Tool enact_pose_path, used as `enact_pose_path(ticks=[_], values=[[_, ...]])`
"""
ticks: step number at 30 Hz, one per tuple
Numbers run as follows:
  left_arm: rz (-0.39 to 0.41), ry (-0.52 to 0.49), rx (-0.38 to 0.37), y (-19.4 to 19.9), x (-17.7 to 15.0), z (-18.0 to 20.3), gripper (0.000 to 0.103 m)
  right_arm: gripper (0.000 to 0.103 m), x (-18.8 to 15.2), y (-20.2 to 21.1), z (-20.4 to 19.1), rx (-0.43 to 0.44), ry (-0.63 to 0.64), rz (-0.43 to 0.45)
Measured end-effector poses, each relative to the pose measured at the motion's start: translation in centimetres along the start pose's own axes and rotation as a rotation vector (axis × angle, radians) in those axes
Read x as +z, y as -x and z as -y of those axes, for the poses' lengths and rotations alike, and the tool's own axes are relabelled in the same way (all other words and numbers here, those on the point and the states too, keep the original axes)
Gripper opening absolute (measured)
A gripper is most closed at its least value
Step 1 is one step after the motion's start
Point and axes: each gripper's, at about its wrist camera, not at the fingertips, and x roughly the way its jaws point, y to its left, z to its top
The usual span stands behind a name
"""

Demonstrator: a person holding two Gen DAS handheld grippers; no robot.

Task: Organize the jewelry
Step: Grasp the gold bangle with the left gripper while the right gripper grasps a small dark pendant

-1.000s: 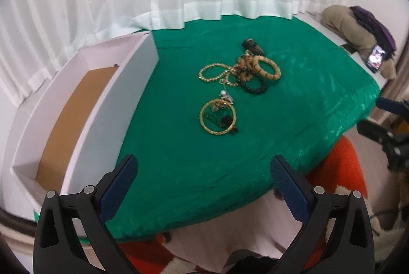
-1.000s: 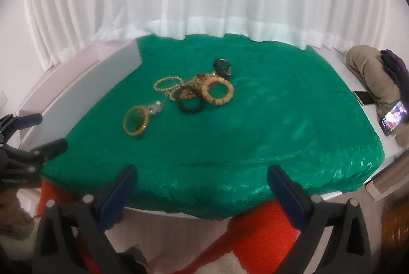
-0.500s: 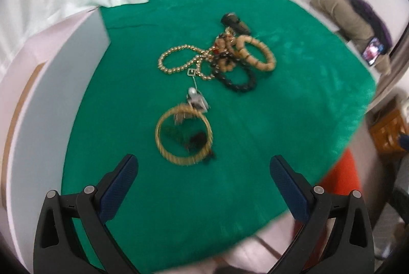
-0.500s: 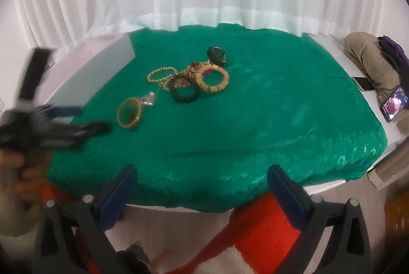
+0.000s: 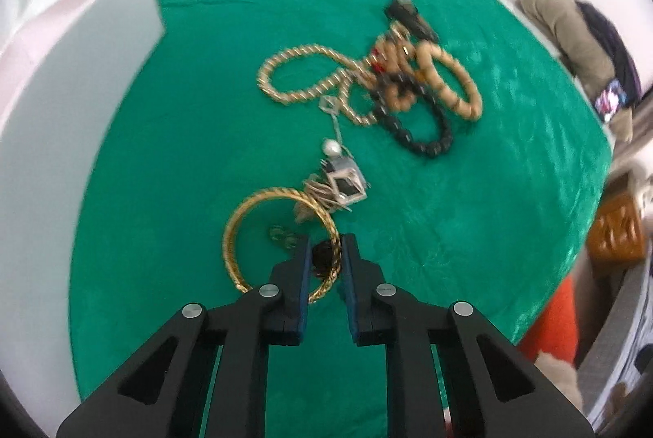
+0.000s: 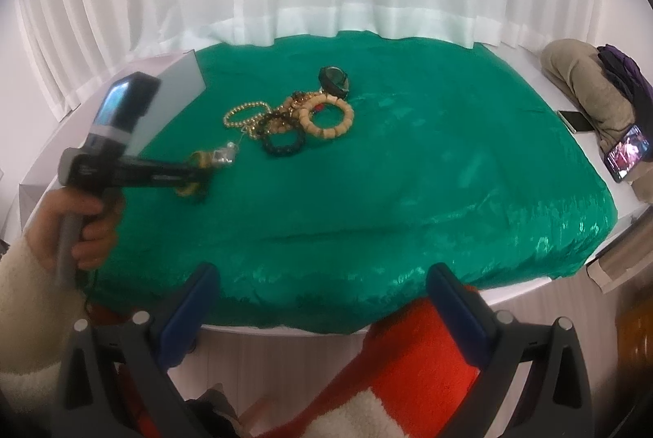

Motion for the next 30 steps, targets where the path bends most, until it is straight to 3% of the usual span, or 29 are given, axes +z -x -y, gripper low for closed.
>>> enact_pose_path(ticks=[4, 9, 10, 12, 16, 19, 20, 23, 26, 28, 30], values=[[0.039, 0.062, -0.014, 2.2, -0.2, -2.0, 0.010, 0.103, 2.2, -1.2, 0.8, 0.090, -0.058, -0.008], [0.032, 0.092, 0.004, 2.5, -0.6, -3.7, 0.010, 0.103, 4.6, -4.6, 0.8, 0.208, -0.147, -0.095], [0.024, 0.084, 0.008, 2.2, -0.7, -3.7, 0.012, 0.103, 4.6, -4.9, 0.6, 0.224, -0.155, -0.103], [-0.002, 0.057, 0.000, 1.3, -0.7, -3.8, 0.028, 0.103, 4.7, -5.4, 0.1, 0.268, -0.180, -0.123], [-0.042, 0.024, 0.015, -1.2, -0.3, -3.8, 0.031, 0.103, 4.0, -5.9, -1.3, 0.300, -0.170, -0.142], [-0.048, 0.026, 0.037, -2.7, 0.0, -4.0, 0.021, 0.103, 3.4, -6.0, -1.6, 0.297, -0.158, -0.152], [-0.033, 0.018, 0.044, -2.7, 0.1, -3.9, 0.009, 0.103, 3.3, -5.9, -1.5, 0.288, -0.152, -0.151], [-0.022, 0.034, 0.021, -2.2, 0.0, -4.1, 0.003, 0.103, 3.3, -5.9, -1.0, 0.263, -0.139, -0.138], [0.017, 0.090, 0.009, -0.4, 0.0, -4.9, 0.003, 0.103, 4.0, -6.4, -1.0, 0.277, -0.112, -0.099], [0.046, 0.141, -0.012, 1.4, -0.2, -5.6, 0.003, 0.102, 4.4, -7.4, -2.4, 0.288, -0.028, -0.064], [0.075, 0.166, -0.014, 3.1, -0.4, -6.1, 0.003, 0.088, 4.5, -8.9, -4.7, 0.303, 0.090, -0.061]])
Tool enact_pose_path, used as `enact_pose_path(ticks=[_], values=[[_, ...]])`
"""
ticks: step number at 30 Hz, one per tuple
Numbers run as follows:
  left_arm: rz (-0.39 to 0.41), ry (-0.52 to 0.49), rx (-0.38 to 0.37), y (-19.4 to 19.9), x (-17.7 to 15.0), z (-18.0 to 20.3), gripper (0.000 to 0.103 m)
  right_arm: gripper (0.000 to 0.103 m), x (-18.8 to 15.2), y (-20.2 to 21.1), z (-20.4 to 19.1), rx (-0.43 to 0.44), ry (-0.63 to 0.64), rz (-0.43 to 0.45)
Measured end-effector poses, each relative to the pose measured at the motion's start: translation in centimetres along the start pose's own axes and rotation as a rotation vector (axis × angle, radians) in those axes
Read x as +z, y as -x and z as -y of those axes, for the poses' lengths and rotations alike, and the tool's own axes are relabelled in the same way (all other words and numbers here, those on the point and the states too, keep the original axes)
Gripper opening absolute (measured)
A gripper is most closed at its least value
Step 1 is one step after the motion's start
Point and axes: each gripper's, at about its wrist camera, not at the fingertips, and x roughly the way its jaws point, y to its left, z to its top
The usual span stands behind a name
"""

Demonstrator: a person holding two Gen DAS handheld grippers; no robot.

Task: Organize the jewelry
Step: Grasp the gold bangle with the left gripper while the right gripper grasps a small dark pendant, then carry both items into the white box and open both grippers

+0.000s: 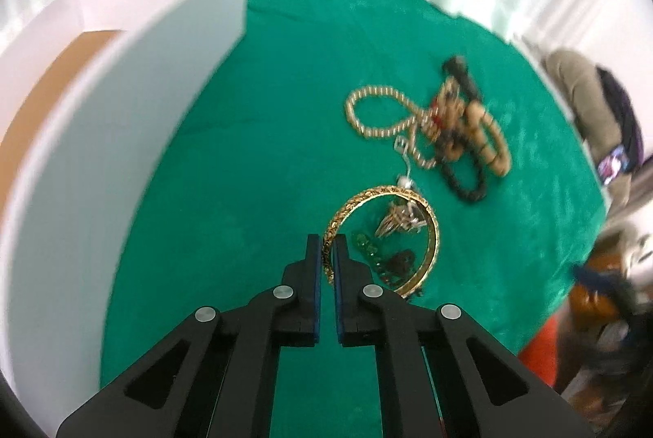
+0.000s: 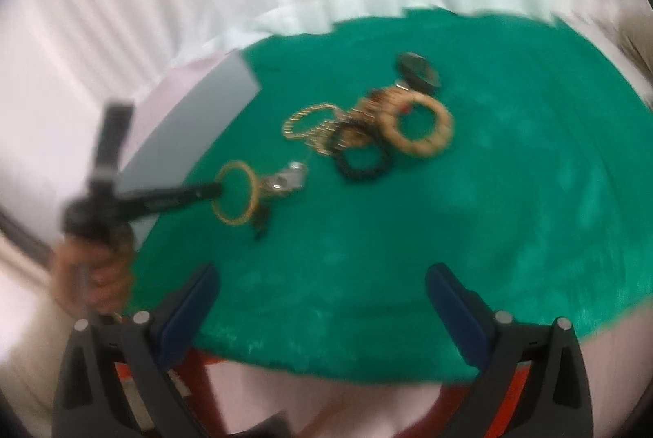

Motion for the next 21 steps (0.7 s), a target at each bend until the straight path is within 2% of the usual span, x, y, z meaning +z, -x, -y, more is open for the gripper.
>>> enact_pose_path(ticks=[1, 2, 6, 9, 10, 11, 12, 13, 18, 21], values=[[0.011, 0.006, 0.008, 0.8, -0.1, -0.2, 0.003, 0.081, 0.1, -1.0, -0.6, 0.004, 0.036, -0.019], [0.021, 0.013, 0.013, 1.5, -0.2, -0.3, 0.003, 0.079, 0.2, -2.5, -1.4, 0.014, 0.074, -0.052], [0.044, 0.045, 0.020, 4.1, -0.8, -0.9, 0.003, 0.077, 1.4, -7.5, -3.6, 0.081, 0.130, -0.130], [0.061, 0.054, 0.061, 5.5, -1.2, -0.9, 0.003, 0.072, 2.5, -10.6, -5.1, 0.048, 0.153, -0.151], [0.063, 0.057, 0.069, 5.9, -1.3, -1.0, 0.003, 0.065, 2.6, -11.1, -5.4, 0.040, 0.159, -0.152], [0.064, 0.060, 0.079, 6.2, -1.4, -1.0, 0.003, 0.049, 2.9, -11.8, -5.9, 0.034, 0.164, -0.150], [0.066, 0.063, 0.095, 6.6, -1.5, -1.1, 0.003, 0.037, 3.1, -12.0, -6.2, 0.032, 0.172, -0.137], [0.070, 0.063, 0.106, 7.0, -1.7, -1.3, 0.003, 0.009, 3.2, -12.0, -6.4, 0.035, 0.171, -0.137], [0.114, 0.079, 0.148, 10.2, -2.3, -2.4, 0.003, 0.009, 5.4, -8.3, -5.6, 0.121, 0.083, -0.108], [0.153, 0.102, 0.150, 12.8, -2.3, -3.3, 0.003, 0.009, 7.4, -5.8, -6.6, 0.149, 0.107, -0.098]])
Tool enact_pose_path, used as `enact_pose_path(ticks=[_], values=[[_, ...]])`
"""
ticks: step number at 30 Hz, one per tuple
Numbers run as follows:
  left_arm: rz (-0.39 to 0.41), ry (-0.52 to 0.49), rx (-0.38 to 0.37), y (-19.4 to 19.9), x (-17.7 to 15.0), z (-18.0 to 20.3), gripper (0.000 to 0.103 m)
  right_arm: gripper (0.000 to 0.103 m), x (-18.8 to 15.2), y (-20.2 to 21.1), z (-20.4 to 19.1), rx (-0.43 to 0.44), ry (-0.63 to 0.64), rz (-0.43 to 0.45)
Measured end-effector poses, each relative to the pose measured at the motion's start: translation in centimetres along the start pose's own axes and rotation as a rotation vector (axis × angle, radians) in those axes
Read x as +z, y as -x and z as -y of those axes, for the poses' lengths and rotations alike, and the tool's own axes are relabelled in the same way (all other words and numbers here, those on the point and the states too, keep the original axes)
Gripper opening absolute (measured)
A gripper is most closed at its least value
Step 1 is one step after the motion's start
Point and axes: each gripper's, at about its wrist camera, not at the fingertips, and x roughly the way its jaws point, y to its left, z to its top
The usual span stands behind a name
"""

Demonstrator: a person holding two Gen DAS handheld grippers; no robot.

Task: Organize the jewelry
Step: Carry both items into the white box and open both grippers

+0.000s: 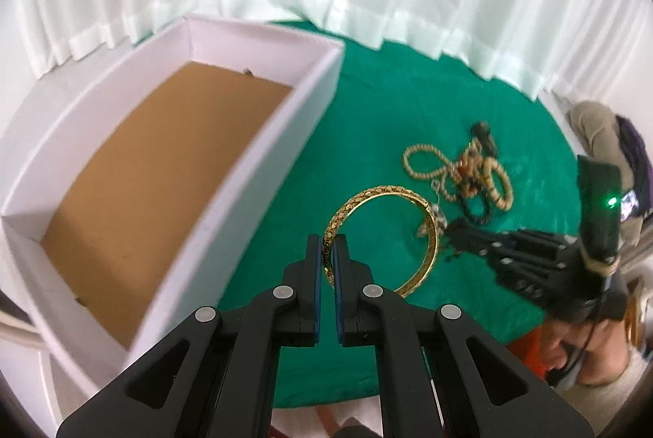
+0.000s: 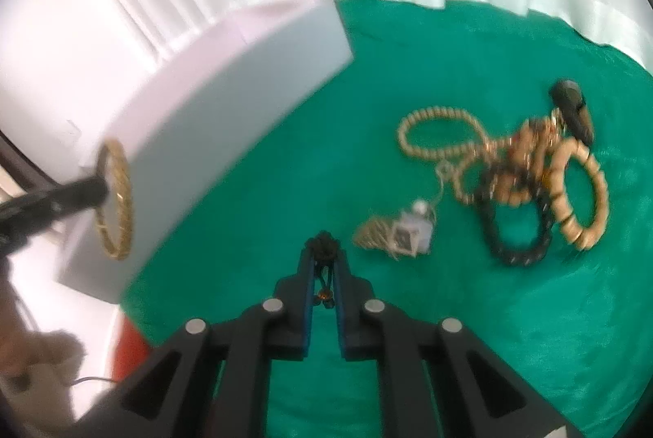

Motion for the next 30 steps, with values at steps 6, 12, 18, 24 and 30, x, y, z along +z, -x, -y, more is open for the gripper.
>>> enact_pose_path(ticks=[6, 12, 18, 24, 30], values=[[0.060, 0.064, 0.020, 4.9, 1.1, -4.2, 0.003, 0.009, 4.4, 4.5, -4.2, 0.064, 0.083, 0.042], [0.110, 0.133, 0.140, 7.8, 2.7, -9.8, 0.003, 0.009, 9.9, 5.8, -11.8, 0.178, 0.166, 0.106], [0.081, 0.253, 0.235, 5.6, 4.0, -16.3, 0.003, 0.009, 13.6, 1.2, -19.0, 0.202, 0.246, 0.083], [0.007, 0.340, 0.267, 2.1, 3.2, -20.6, 0.003, 0.009, 14.9, -5.7, -22.9, 0.203, 0.298, -0.004], [-0.054, 0.352, 0.266, -1.1, 2.3, -21.7, 0.007, 0.011, 14.6, -11.2, -24.0, 0.179, 0.318, -0.069]])
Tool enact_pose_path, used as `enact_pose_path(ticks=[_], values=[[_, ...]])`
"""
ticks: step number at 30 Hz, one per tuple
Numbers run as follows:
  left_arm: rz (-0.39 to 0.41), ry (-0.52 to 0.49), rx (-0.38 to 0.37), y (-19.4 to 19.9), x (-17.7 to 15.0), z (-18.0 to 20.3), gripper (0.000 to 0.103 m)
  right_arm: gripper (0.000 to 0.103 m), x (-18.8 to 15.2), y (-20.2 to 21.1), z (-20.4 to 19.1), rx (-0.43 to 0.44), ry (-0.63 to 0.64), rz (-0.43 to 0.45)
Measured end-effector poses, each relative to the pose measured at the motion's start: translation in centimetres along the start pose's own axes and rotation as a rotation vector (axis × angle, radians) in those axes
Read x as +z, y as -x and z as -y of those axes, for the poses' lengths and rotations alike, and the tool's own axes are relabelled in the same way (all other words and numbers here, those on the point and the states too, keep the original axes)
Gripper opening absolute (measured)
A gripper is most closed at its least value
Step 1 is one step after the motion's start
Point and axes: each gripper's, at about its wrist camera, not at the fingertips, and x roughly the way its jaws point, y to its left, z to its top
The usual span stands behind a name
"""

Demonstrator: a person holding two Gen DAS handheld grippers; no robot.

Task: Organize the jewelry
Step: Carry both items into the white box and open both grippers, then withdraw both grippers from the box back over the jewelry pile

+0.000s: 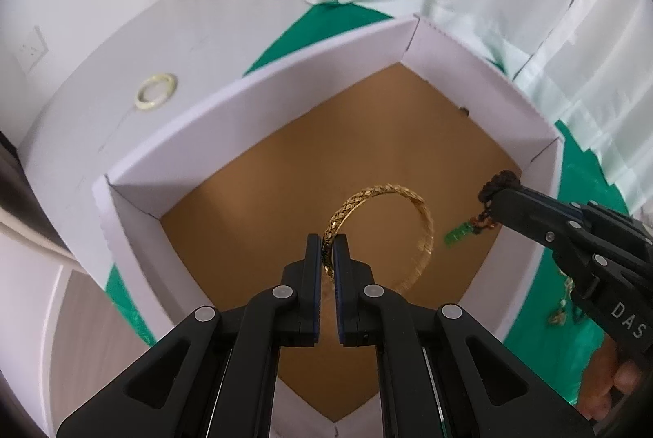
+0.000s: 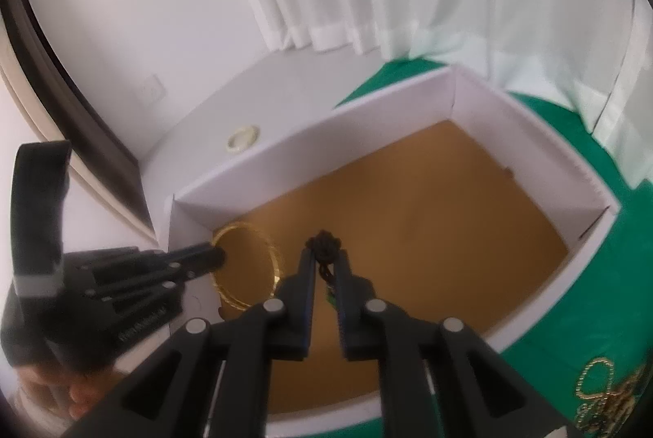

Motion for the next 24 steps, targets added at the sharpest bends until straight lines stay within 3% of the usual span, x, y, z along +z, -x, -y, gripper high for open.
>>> enact_pose_path(ticks=[1, 2, 3, 4, 5, 6, 10, 12, 14, 19, 24], values=[[-0.007, -0.001, 0.006, -0.4, -0.1, 0.0, 0.008, 0.016, -0.1, -0.1, -0.1, -0.006, -0.002, -0.008], [-0.011, 0.001, 0.011, -0.5, -0.1, 0.0, 0.018, 0.030, -0.2, -0.1, 0.0, -0.009, -0.004, -0.014], [-0.014, 0.005, 0.016, -0.5, -0.1, -0.1, 0.042, 0.041, -0.2, -0.1, 0.3, -0.014, -0.009, -0.016], [-0.008, 0.013, 0.016, -0.4, -0.1, -0.2, 0.055, 0.061, -0.2, 0.3, 0.5, -0.025, -0.015, -0.006], [0.013, 0.023, 0.015, 0.1, -0.2, -0.4, 0.073, 0.065, -0.3, 0.8, 0.7, -0.030, -0.015, 0.007], [0.034, 0.028, 0.018, 0.6, -0.3, -0.5, 0.078, 0.065, -0.3, 1.4, 0.9, -0.038, -0.014, 0.021], [0.077, 0.022, 0.006, 2.3, -0.3, -0.5, 0.083, 0.067, -0.4, 3.5, 1.4, -0.077, -0.013, 0.065], [0.120, 0.023, 0.009, 3.4, -0.6, -0.2, 0.091, 0.071, -0.7, 4.9, 1.6, -0.098, -0.004, 0.093], [0.169, 0.010, 0.014, 4.6, -1.0, 0.4, 0.094, 0.078, -1.2, 6.6, 1.7, -0.122, 0.018, 0.122], [0.301, -0.095, 0.060, 7.0, -3.2, 4.3, 0.097, 0.080, -3.3, 10.0, 2.7, -0.158, 0.039, 0.172], [0.336, -0.199, 0.038, 7.9, -5.7, 8.9, 0.098, 0.084, -6.5, 13.4, 4.6, -0.207, 0.050, 0.226]])
